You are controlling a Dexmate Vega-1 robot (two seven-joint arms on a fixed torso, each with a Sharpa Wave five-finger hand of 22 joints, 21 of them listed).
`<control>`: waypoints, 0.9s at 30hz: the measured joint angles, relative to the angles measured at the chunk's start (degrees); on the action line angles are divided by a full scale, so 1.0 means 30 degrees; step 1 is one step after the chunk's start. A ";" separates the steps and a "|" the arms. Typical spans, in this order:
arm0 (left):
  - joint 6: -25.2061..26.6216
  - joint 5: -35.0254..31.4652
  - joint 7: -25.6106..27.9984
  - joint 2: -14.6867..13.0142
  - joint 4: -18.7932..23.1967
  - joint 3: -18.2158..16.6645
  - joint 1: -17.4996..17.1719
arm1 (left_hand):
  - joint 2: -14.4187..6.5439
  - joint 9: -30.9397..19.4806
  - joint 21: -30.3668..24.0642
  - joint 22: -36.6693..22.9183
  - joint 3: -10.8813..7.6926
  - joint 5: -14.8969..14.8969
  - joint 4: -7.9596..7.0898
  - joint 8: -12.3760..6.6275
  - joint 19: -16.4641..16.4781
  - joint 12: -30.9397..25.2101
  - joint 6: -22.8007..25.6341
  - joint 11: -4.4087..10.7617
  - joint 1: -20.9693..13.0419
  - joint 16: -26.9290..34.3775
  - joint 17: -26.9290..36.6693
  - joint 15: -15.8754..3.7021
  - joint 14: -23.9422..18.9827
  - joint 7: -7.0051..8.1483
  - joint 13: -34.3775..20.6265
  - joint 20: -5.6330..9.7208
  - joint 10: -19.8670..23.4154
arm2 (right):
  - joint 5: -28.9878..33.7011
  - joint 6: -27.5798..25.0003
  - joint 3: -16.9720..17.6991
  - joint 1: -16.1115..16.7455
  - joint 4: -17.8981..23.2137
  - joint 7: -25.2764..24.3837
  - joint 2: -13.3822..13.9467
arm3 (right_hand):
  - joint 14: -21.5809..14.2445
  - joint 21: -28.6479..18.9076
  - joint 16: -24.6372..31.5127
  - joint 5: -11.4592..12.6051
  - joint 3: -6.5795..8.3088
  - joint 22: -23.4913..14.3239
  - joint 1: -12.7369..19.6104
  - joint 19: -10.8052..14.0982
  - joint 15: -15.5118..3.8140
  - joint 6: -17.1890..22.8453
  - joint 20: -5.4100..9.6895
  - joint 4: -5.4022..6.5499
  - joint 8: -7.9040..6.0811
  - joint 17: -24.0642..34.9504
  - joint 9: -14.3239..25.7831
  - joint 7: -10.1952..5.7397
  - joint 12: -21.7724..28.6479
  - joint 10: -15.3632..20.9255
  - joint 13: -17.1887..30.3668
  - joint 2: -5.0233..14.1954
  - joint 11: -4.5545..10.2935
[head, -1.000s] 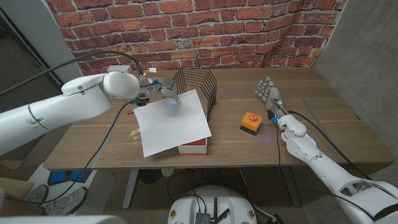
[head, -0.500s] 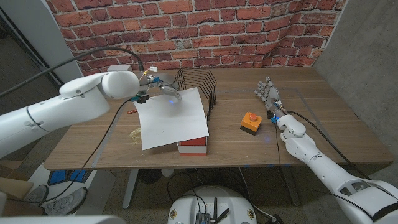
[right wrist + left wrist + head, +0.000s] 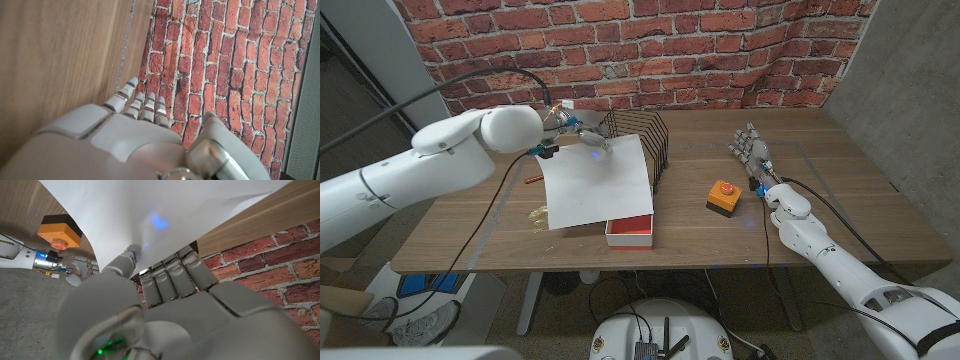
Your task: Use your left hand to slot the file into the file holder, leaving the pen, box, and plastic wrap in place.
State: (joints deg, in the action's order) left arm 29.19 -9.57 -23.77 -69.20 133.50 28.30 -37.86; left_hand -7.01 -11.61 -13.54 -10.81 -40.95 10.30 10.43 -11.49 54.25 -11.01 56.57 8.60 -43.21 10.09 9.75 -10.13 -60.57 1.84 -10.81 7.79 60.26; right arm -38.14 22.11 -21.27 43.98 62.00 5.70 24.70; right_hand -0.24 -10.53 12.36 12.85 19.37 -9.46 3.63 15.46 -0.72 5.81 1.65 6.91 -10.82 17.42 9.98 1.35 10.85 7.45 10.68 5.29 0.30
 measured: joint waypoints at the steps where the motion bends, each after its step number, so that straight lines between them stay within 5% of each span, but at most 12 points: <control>1: -0.0041 0.0000 -0.0154 0.0030 -0.0022 -0.0048 0.0046 | 0.0000 0.0000 0.0000 0.0000 0.0000 0.0000 0.0000 0.0000 0.0000 0.0000 0.0000 0.0000 0.0000 0.0000 0.0000 0.0000 0.0000 0.0000 0.0001 0.0000 0.0000 | 0.0002 0.0000 -0.0001 -0.0019 -0.0033 0.0009 -0.0008 | 0.0000 0.0000 0.0000 0.0000 0.0000 0.0000 0.0000 0.0000 0.0000 0.0000 0.0000 0.0000 0.0000 -0.0001 0.0001 0.0000 0.0000 0.0001 0.0000 0.0000 0.0000; 27: -0.1949 0.0297 -0.3439 0.0903 -0.1105 -0.0072 0.2437 | -0.0102 0.0004 0.0000 0.0002 0.0001 -0.0001 -0.0001 0.0002 0.0004 -0.0001 0.0000 0.0065 0.0103 0.0000 -0.0004 -0.0002 0.0134 0.0000 0.0005 -0.0002 0.0079 | -0.0141 0.0124 0.0148 0.0332 0.0271 0.0166 0.0144 | 0.0000 0.0000 0.0147 0.0000 0.0077 0.0000 0.0000 -0.0002 0.0000 0.0000 -0.0001 -0.0077 0.0000 -0.0003 0.0000 0.0000 0.0000 0.0001 0.0000 0.0000 0.0001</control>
State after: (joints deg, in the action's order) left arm 23.35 -8.68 -34.09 -66.49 130.18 28.09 -30.55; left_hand -7.32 -11.60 -13.54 -10.81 -40.94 10.30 10.43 -11.49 54.26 -11.01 56.57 8.80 -42.90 10.09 9.73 -10.13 -60.16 1.84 -10.80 7.78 60.49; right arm -38.57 22.48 -20.82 44.98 62.81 6.20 25.13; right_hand -0.24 -10.53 12.80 12.85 19.60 -9.46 3.63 15.46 -0.72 5.81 1.65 6.68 -10.82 17.42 9.98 1.35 10.85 7.45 10.68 5.29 0.30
